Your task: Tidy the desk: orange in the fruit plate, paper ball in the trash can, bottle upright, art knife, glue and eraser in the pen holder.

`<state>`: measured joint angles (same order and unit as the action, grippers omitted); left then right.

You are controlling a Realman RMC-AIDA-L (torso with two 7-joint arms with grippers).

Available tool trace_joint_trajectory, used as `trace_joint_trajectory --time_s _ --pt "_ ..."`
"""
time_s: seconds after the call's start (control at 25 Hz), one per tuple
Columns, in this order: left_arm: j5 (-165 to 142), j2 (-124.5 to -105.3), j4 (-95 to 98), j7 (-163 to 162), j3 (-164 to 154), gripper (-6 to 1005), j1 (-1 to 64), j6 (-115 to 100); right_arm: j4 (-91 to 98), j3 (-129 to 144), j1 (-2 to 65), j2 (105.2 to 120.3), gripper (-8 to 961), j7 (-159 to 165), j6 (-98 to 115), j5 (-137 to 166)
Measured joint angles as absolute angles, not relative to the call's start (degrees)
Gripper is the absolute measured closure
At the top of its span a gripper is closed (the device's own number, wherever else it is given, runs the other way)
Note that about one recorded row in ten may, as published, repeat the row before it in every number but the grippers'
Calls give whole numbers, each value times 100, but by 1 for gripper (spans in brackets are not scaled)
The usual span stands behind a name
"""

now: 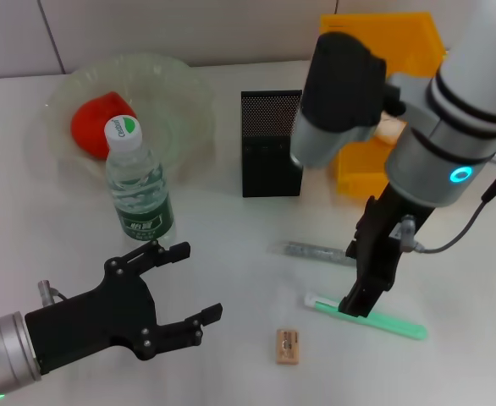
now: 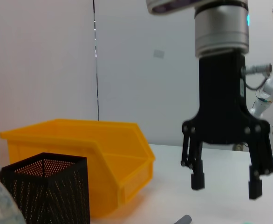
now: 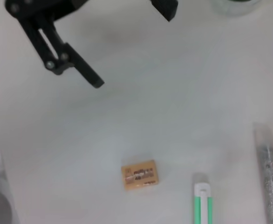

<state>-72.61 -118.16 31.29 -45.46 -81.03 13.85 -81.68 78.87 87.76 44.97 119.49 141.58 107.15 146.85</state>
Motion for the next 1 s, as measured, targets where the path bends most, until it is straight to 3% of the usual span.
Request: trace_joint_trajectory --time_s 1.0 --pt "-7260 -11812 3120 -4544 -8077 133 1430 -8165 7543 10292 4407 11970 168 15670 9670 14847"
